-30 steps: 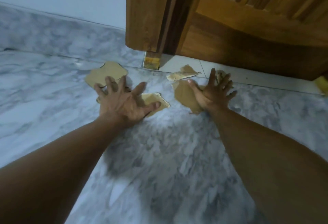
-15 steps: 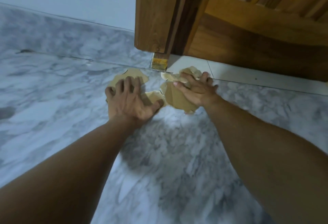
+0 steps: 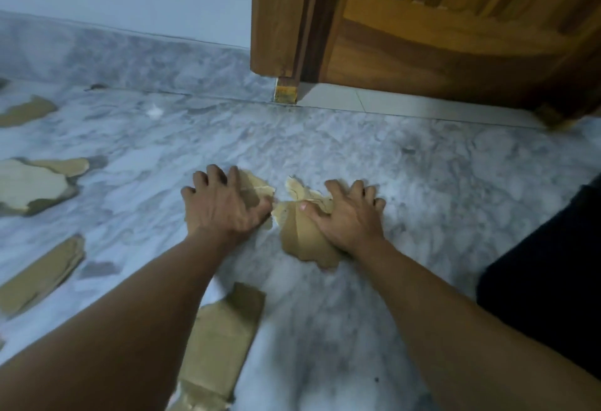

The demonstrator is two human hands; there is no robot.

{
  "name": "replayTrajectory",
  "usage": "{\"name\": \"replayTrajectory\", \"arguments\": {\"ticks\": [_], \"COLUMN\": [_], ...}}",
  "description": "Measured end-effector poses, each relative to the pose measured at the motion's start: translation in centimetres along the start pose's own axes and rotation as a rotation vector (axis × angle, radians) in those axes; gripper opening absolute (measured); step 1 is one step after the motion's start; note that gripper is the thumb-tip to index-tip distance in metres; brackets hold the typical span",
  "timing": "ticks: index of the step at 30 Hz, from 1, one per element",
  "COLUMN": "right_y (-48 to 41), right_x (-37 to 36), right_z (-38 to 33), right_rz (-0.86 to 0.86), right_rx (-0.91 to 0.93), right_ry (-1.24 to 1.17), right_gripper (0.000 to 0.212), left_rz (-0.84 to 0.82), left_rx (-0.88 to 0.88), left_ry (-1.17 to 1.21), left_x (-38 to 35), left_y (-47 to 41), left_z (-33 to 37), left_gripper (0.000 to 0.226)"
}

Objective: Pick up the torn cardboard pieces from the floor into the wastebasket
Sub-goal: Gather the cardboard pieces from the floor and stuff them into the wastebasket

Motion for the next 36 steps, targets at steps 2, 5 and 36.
{"name": "replayTrajectory", "arguments": {"ticks": [2, 5, 36], "right_y": [3.9, 7.1, 18.1], "right_x": [0.2, 0.3, 40.8], "right_z": [-0.8, -1.8, 15.7], "right_rz": [0.062, 0.055, 0.239], "right_rx": [0.007, -0.006, -0.116], "right_ry": [-0.003, -0.060, -0.086], "right_gripper": [0.079, 0.062, 0.032], "left_rz": [-0.016, 0.008, 0.210], "left_rx": [0.024, 0.027, -0.114], "left_ry": [0.029, 0.061, 0.893], "left_x": [0.4, 1.0, 31.1], "left_y": [2.6, 5.5, 16.4], "left_z": [-0.1, -0.6, 19.8], "left_gripper": [0.087, 0.085, 0.055]}}
Point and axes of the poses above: each hand's wrist, its own y-axis away from the middle knuckle, its own x-axis out of the back of the hand, z = x × y, the point moved 3 cm from there along -y, towards the middle knuckle, and after that the axes turned 1 degree about -x, right-handed, at the moved point
